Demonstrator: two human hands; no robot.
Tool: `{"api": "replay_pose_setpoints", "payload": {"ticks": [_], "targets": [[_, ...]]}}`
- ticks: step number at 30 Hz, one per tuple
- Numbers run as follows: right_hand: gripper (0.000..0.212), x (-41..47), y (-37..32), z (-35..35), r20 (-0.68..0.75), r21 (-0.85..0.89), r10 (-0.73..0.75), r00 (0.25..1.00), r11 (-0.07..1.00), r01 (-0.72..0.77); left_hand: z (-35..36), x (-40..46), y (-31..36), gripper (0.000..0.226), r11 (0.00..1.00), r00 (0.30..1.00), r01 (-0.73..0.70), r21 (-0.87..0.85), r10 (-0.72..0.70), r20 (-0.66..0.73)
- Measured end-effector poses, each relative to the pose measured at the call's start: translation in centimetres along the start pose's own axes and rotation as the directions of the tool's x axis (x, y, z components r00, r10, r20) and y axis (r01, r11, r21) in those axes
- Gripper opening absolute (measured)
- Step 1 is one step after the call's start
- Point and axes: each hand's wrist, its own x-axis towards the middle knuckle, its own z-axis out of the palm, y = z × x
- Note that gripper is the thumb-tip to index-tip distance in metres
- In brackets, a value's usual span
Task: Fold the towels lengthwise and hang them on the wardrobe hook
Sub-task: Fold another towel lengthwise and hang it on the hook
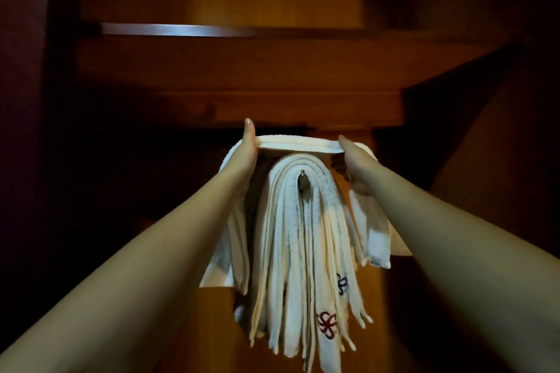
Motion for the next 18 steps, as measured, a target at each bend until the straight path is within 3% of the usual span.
{"api": "replay_pose_setpoints", "payload": {"ticks": [3, 7, 9, 11, 13, 14, 16, 17, 18], "targets": [[0.067, 0.5, 1.1, 0.0, -0.014, -0.012, 0.033, 0.999, 0.999, -0.033, -1.1, 4.3, -3.2, 0.104, 1.000, 1.000, -0.014, -0.006, 0.014, -0.008], [0.060, -0.5, 2.9, -0.6, 0.032, -0.009, 0.098, 0.995, 0.995, -0.098, 0.7, -3.7, -2.4, 0.058, 0.997, 0.998, -0.055, 0.046, 0.055, -0.016], [0.067, -1.7, 3.8, -1.2, 0.089, -0.055, 0.108, 0.990, 0.993, -0.103, 0.8, -5.7, -3.8, 0.061, 0.975, 0.990, -0.139, 0.173, 0.137, 0.026], [0.073, -3.5, 4.4, -2.0, 0.109, -0.167, 0.057, 0.992, 0.985, -0.038, -0.2, -6.5, -5.5, 0.056, 0.892, 0.967, -0.236, 0.387, 0.257, -0.003], [0.057, -5.4, 5.0, -2.6, 0.077, -0.373, -0.107, 0.991, 0.919, 0.128, -1.5, -6.9, -7.2, 0.037, 0.711, 0.887, -0.349, 0.610, 0.461, -0.030], [0.046, -6.1, 5.4, -3.0, 0.035, -0.486, -0.238, 0.971, 0.844, 0.224, -2.0, -7.0, -7.8, 0.030, 0.543, 0.806, -0.409, 0.733, 0.592, 0.011], [0.029, -6.6, 6.3, -3.6, -0.011, -0.652, -0.489, 0.872, 0.665, 0.364, -2.8, -6.6, -9.4, 0.032, 0.172, 0.639, -0.379, 0.909, 0.760, 0.122], [0.028, -6.5, 6.8, -3.8, -0.014, -0.728, -0.574, 0.818, 0.567, 0.385, -3.2, -6.1, -10.1, 0.037, 0.062, 0.564, -0.319, 0.946, 0.815, 0.137], [0.033, -6.2, 7.4, -4.0, -0.024, -0.806, -0.632, 0.775, 0.471, 0.359, -3.7, -5.6, -10.6, 0.044, 0.048, 0.541, -0.267, 0.962, 0.834, 0.109]]}}
